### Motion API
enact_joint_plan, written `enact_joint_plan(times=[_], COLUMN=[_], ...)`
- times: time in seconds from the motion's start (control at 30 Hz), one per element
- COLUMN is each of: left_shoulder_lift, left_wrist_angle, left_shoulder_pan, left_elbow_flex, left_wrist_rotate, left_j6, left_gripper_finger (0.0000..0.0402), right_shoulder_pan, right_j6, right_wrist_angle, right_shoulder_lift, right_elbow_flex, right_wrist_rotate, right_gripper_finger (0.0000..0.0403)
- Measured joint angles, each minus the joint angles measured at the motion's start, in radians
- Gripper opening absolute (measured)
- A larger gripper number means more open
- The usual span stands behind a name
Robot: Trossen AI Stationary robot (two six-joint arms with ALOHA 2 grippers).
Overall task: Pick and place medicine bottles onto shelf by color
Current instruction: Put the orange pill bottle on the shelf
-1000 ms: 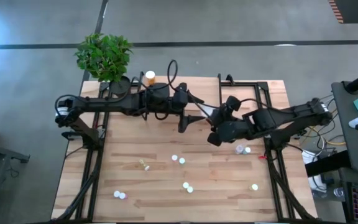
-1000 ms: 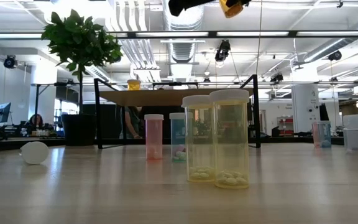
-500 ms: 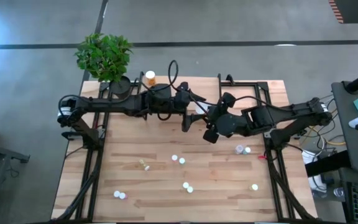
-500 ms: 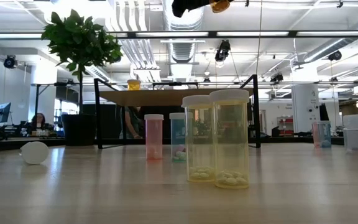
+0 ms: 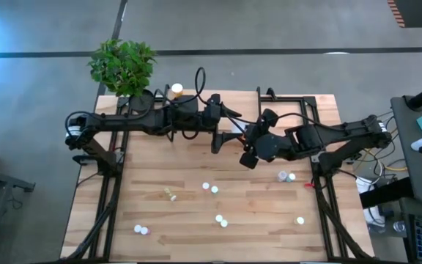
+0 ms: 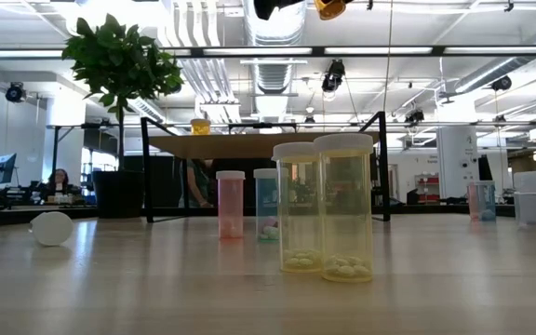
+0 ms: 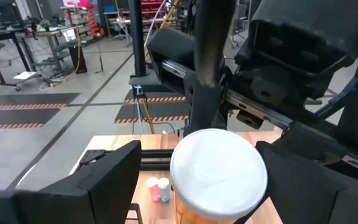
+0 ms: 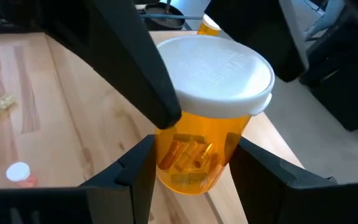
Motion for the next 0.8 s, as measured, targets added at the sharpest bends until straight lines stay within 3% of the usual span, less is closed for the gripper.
enact_joint_plan(times=[0.43, 0.8], left_shoulder_lift=[0.000, 0.000], left_wrist_angle=[-0.021, -0.020], left_shoulder_pan=[0.001, 0.000], left_elbow_flex=[0.000, 0.000], left_wrist_rotate=[0.000, 0.030], left_j6=[-0.002, 0.002], left_gripper_finger=[0.0294, 0.0218], right_shoulder_pan=[0.000, 0.000], right_j6=[0.001, 0.004], right_wrist_angle=[0.000, 0.000], right_shoulder_lift=[0.000, 0.000], right_elbow_flex=[0.000, 0.000], right_wrist_rotate=[0.002, 0.003], right_gripper_finger=[0.0171, 0.0171])
